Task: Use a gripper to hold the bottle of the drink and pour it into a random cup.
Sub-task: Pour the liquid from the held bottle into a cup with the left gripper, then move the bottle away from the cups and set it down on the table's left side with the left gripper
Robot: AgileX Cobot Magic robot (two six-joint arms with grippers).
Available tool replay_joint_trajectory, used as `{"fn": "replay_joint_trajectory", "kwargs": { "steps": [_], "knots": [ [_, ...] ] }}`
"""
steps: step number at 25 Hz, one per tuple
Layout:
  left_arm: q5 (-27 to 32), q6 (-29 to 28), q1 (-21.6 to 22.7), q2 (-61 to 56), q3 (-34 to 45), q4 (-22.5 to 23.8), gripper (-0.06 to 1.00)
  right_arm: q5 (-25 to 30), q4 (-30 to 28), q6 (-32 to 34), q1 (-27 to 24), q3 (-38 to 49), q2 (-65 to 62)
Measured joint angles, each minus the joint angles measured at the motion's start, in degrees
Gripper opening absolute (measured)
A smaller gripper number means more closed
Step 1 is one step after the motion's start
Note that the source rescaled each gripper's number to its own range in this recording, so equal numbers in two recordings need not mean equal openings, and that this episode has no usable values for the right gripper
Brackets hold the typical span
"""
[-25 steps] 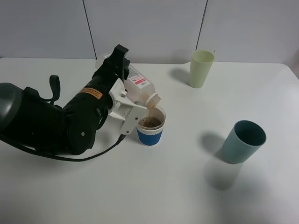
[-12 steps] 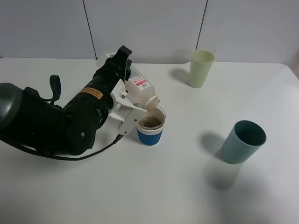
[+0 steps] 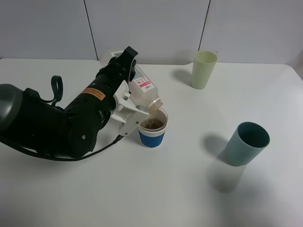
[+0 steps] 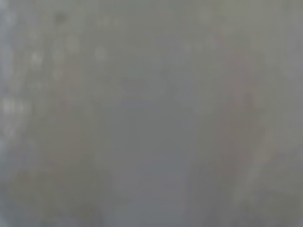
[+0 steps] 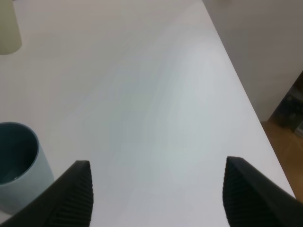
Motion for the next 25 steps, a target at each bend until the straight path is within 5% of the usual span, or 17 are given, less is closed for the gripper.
{"fn": "replay_joint_trajectory", "kwargs": {
  "steps": [10,19,25],
  "knots": [
    [-0.01,-4.07,0.00,0.00,0.00,-0.28,0.02,0.00,0.00,0.00,0.00,0.00,0.00],
    [1.58,-23.76,0.00,0.00,0.00,-3.12,0.02,0.00,0.00,0.00,0.00,0.00,0.00],
    [3.49,-42.53,0.00,0.00,0.00,-4.11,0.02,0.00,0.00,0.00,0.00,0.00,0.00]
  ]
}}
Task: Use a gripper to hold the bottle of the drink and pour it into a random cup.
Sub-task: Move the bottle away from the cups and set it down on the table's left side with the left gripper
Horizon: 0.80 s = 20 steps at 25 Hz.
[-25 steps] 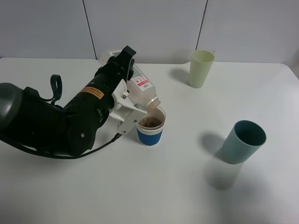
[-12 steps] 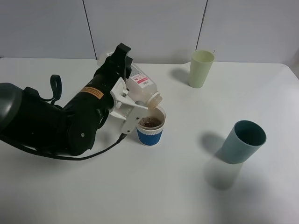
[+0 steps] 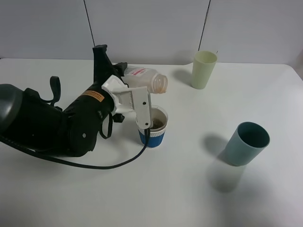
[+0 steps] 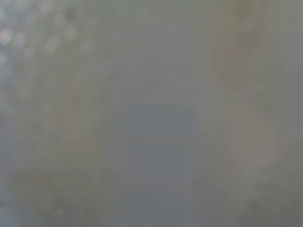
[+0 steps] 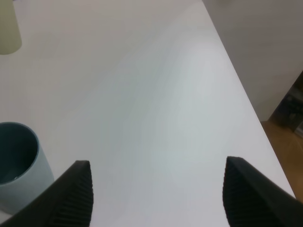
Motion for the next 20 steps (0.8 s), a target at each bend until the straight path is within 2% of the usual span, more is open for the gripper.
{"fn": "replay_joint_trajectory", "kwargs": {
  "steps": [5,8,15,20],
  "knots": [
    [0.74,-10.88,0.00,0.00,0.00,0.23,0.02,0.00,0.00,0.00,0.00,0.00,0.00],
    [2.15,-17.37,0.00,-0.32,0.04,2.35,0.02,0.00,0.00,0.00,0.00,0.00,0.00],
    [3.05,-36.36,1.22,-2.15,0.04,13.39,0.02,0.00,0.00,0.00,0.00,0.00,0.00],
    [4.20,-47.03,2.58,-4.48,0.06,21.42,0.02,0.00,0.00,0.00,0.00,0.00,0.00]
  ]
}}
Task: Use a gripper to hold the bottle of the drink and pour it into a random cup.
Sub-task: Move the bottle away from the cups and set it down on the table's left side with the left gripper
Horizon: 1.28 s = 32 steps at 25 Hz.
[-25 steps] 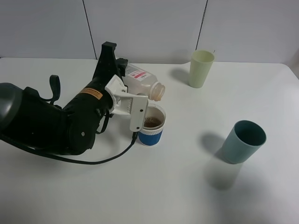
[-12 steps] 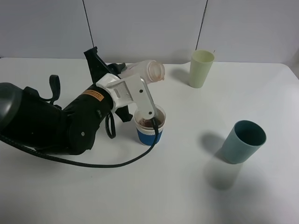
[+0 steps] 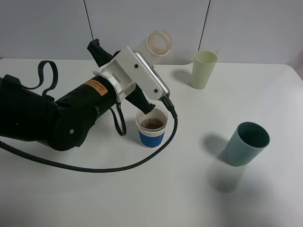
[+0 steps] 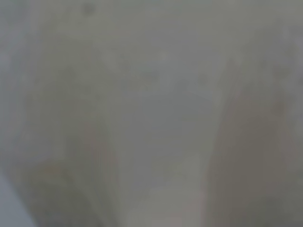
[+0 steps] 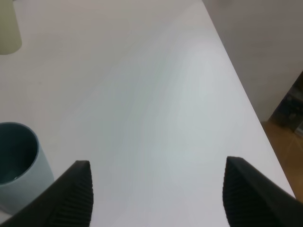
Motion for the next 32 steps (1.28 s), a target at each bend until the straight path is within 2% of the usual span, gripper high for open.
{"fn": "replay_joint_trajectory", "kwargs": {
  "steps": [6,10,14,16,20,22,25,29,32],
  "knots": [
    [6.26,-14.88,3.89,-4.96,0.04,9.83,0.02,0.00,0.00,0.00,0.00,0.00,0.00],
    [10.78,-29.48,8.24,-9.06,0.04,18.83,0.02,0.00,0.00,0.00,0.00,0.00,0.00],
    [14.27,-47.89,14.02,-12.13,0.04,31.98,0.02,0.00,0.00,0.00,0.00,0.00,0.00],
    [14.91,-58.02,17.89,-12.57,0.04,40.10,0.02,0.00,0.00,0.00,0.00,0.00,0.00],
    [15.17,-72.74,25.87,-12.57,0.04,54.60,0.02,0.00,0.00,0.00,0.00,0.00,0.00],
    [15.11,-76.32,29.35,-12.27,0.04,59.12,0.02,0.00,0.00,0.00,0.00,0.00,0.00],
    [15.00,-78.15,33.65,-10.30,0.04,62.58,0.02,0.00,0.00,0.00,0.00,0.00,0.00],
    [13.80,-77.06,36.82,-4.74,-0.01,63.54,0.02,0.00,0.00,0.00,0.00,0.00,0.00],
    [9.87,-75.03,37.28,0.64,-0.06,63.77,0.02,0.00,0.00,0.00,0.00,0.00,0.00]
  ]
}}
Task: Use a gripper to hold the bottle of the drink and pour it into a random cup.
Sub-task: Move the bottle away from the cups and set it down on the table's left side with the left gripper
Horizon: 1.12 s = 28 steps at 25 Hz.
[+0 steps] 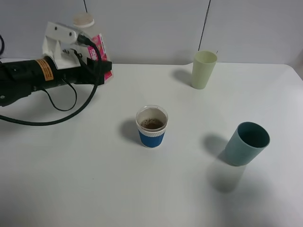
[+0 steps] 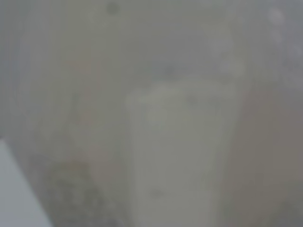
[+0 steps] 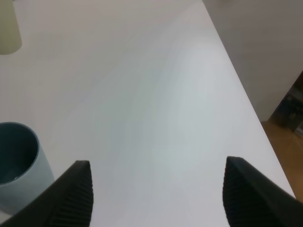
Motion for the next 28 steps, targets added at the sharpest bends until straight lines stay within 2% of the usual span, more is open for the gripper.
{"fn": "replay_joint_trajectory", "kwargs": {
  "steps": [5,15,20,28],
  "knots": [
    [-6.71,5.50,0.00,8.68,-0.08,-0.03,0.02,0.00,0.00,0.00,0.00,0.00,0.00],
    [-9.59,14.82,0.60,15.06,-0.12,-1.72,0.02,0.00,0.00,0.00,0.00,0.00,0.00],
    [-14.84,16.36,0.60,18.20,-0.15,-4.98,0.02,0.00,0.00,0.00,0.00,0.00,0.00],
    [-15.81,17.97,0.60,19.32,-0.15,-8.56,0.02,0.00,0.00,0.00,0.00,0.00,0.00]
  ]
}}
